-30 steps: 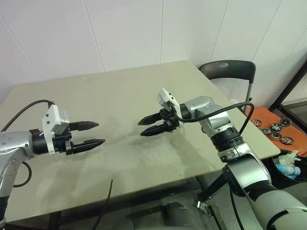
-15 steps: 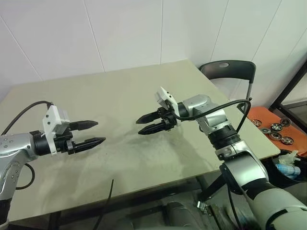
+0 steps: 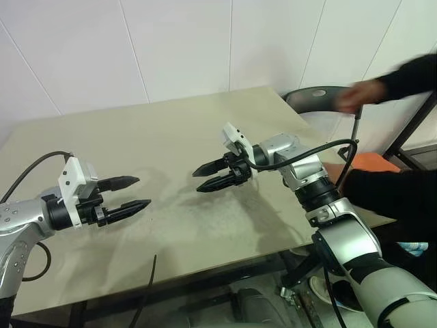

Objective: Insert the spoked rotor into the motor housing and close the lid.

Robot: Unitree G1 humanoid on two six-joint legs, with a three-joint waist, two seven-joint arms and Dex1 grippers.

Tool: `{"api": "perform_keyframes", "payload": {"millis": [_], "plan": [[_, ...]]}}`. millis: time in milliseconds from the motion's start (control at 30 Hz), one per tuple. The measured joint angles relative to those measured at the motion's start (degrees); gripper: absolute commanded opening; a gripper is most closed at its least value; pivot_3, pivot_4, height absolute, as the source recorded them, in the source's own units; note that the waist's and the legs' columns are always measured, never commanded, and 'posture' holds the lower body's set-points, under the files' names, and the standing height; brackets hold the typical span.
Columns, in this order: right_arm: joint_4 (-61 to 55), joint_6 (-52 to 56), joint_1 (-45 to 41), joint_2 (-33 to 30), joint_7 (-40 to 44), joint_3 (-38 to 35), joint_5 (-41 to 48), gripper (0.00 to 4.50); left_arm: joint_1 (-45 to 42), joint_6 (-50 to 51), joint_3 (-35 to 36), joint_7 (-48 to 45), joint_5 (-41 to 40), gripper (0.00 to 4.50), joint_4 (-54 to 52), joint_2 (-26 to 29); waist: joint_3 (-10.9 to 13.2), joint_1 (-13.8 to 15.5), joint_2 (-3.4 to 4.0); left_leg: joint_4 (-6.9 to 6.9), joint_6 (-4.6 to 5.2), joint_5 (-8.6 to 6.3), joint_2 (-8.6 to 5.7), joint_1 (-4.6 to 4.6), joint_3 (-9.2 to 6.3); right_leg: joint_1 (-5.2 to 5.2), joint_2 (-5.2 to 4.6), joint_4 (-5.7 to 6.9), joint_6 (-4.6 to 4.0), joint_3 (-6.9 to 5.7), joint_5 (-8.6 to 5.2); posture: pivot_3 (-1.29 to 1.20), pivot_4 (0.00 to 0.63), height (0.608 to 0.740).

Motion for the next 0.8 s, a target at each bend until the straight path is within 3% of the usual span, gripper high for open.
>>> {"api": "perform_keyframes", "payload": {"millis": [800], "plan": [[-0.44,0.52,1.03,-0.03,0.26,-0.03,0.12,2.25,1.00,0.35,-0.01,-0.40,-0.39,3.44,0.06,0.59,0.00,0.01,0.00,0.00,0.00,0.00,0.00,0.03,0.00,0.03,0.00,0.00,0.00,0.00,-0.01,0.00,0.000,0.740]]}}
